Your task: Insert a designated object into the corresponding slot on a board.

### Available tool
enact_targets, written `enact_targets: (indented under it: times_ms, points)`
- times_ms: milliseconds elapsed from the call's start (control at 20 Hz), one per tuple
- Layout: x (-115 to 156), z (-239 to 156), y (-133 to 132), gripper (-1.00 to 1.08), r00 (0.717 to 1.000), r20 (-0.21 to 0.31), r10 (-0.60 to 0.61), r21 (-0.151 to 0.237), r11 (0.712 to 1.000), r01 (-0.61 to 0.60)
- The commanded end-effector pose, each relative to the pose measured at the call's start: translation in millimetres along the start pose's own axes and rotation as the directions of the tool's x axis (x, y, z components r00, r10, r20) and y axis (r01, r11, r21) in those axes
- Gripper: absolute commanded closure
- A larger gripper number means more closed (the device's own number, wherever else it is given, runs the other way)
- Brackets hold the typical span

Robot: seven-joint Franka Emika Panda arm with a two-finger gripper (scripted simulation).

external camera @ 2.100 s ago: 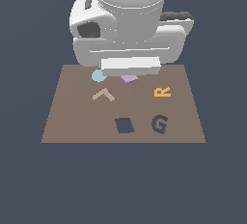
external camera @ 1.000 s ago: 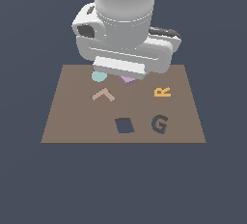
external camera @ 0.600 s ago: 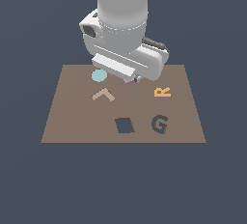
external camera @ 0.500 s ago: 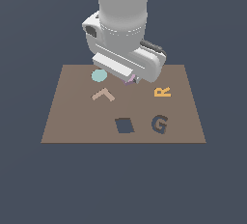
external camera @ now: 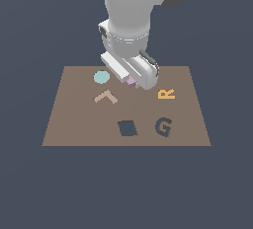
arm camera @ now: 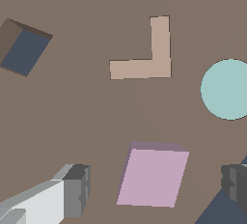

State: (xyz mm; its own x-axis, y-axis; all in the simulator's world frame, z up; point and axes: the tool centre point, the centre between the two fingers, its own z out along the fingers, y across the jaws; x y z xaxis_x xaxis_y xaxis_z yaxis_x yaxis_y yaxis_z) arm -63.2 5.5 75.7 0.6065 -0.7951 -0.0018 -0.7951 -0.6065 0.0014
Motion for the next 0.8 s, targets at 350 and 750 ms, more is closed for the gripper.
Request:
enact_targets:
  times_ms: [350,750]
  points:
    - [-13,19,5,-0.92,0.980,-0.002,0.200,0.001,0.980,-0.200]
    - [-18,25,5,-0.92,0.964,-0.002,0.267,0.002,0.964,-0.267]
